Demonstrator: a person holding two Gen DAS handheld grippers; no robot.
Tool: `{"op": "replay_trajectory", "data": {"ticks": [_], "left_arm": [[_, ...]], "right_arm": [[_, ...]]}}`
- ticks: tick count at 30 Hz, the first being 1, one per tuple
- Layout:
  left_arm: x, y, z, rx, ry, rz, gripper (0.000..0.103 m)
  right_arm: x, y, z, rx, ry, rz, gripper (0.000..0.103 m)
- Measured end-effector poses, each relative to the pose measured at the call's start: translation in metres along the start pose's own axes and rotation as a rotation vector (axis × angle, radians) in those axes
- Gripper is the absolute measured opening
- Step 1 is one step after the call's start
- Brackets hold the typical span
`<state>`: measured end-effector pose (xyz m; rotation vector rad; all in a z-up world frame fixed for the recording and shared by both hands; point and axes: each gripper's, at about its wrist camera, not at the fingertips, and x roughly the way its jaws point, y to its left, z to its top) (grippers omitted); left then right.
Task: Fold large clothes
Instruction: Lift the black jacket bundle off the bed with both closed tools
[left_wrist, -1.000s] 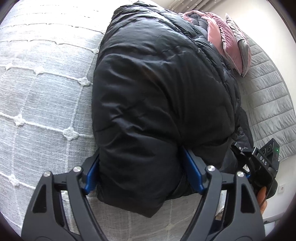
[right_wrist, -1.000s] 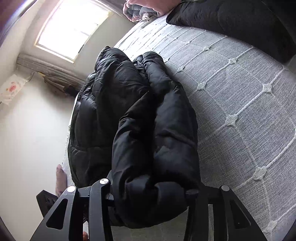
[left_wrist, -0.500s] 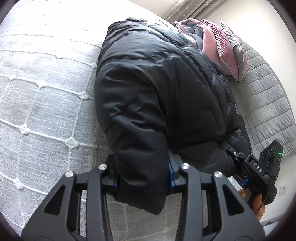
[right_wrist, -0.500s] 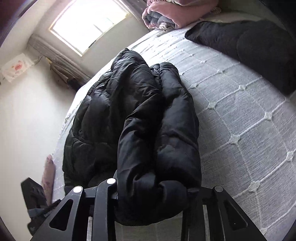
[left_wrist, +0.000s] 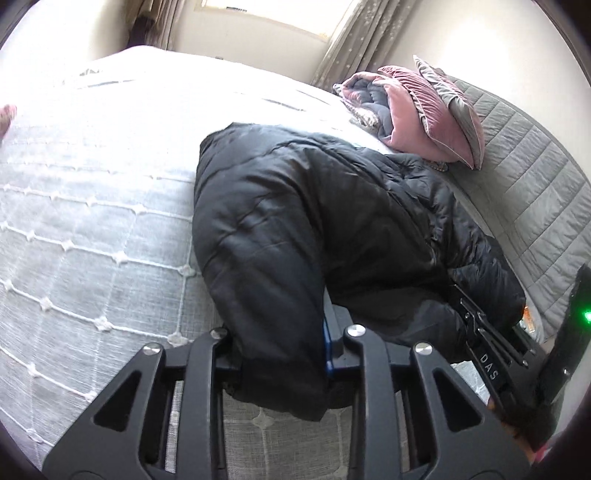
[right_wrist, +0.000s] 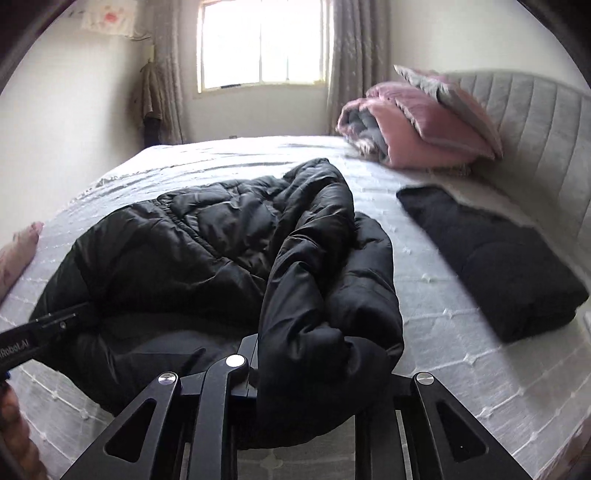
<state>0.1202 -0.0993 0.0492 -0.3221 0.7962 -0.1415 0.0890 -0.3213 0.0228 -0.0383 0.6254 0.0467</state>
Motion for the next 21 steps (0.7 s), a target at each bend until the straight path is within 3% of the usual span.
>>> {"op": "replay_trajectory", "data": {"ticks": [5,13,21], "left_arm": [[-0.018,0.009,-0.003,-0.030,-0.014,-0.040,0.028],[-0.071,0.029,0.007,-0.021,-0.127,-0.090,0.027],[-0.114,0.049,0.038,-0.057,-0.190,-0.171,0.027]], "right_arm": [[-0.010,0.004,-0.002,-0.046,-0.048,-0.011,0.018],[-0.053,0.033,0.004,-0.157,-0.232,-0.016,0.017],[-0.089,0.052,0.031,-0.159,-0.268,0.071,0.017]]}}
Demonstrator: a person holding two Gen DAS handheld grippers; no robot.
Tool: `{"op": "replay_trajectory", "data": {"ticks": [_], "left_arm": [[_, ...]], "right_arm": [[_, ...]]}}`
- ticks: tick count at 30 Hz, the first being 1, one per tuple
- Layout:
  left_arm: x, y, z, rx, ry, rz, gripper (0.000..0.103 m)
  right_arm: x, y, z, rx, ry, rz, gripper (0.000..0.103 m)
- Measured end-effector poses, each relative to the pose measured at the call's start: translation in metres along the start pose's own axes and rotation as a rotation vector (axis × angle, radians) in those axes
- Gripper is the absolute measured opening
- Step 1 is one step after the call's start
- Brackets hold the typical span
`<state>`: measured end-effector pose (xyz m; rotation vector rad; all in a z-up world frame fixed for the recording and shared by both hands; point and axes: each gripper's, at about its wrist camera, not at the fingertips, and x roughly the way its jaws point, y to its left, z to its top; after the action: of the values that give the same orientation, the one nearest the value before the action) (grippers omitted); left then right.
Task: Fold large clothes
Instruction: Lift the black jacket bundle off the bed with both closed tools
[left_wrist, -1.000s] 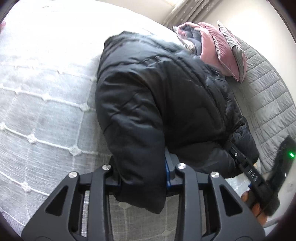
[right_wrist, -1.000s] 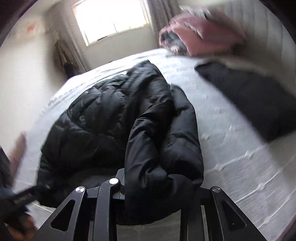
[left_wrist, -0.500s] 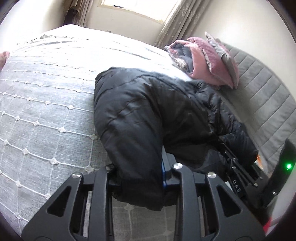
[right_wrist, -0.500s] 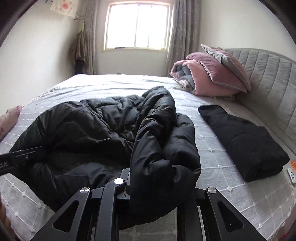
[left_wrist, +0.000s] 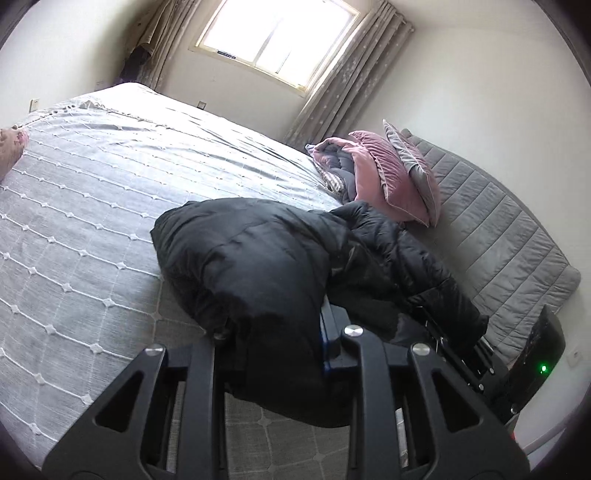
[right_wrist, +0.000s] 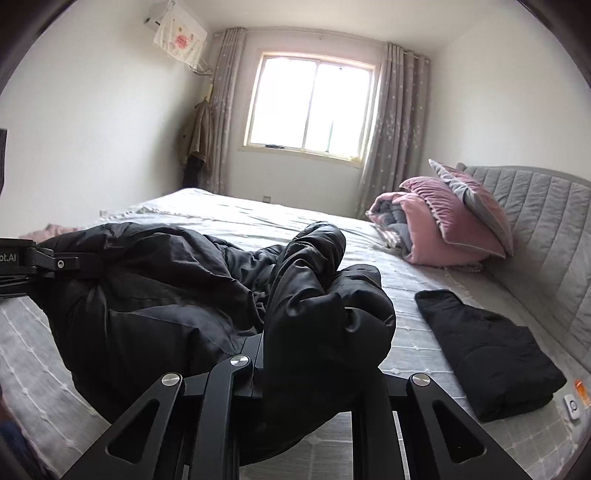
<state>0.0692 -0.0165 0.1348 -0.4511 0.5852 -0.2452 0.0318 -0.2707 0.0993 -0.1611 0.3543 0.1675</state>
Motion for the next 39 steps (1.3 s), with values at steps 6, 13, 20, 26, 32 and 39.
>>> {"op": "replay_trajectory", "data": {"ticks": [6,13,20,26,32,39], "left_arm": [[-0.014,0.021,0.027,-0.009,0.021,0.000,0.027],[-0.043,0.058,0.067,0.005,0.045,0.025,0.027],[-0.074,0.103,0.093,0.014,0.031,0.082,0.027],[-0.096,0.160,0.150,-0.039,0.010,0.159,0.026],[-0.192,0.213,0.245,-0.030,-0.189,0.258,0.026],[-0.339,0.286,0.220,-0.082,-0.500,0.556,0.026]], "right_arm": [[-0.001,0.016,0.031,0.040,0.023,0.081,0.017],[0.003,0.055,0.068,0.070,0.049,0.196,0.017],[0.023,0.118,0.111,0.036,0.127,0.341,0.017],[0.058,0.195,0.172,-0.044,0.132,0.412,0.016],[0.040,0.306,0.275,-0.082,-0.076,0.518,0.016],[0.015,0.454,0.298,0.028,-0.388,0.885,0.016]]}}
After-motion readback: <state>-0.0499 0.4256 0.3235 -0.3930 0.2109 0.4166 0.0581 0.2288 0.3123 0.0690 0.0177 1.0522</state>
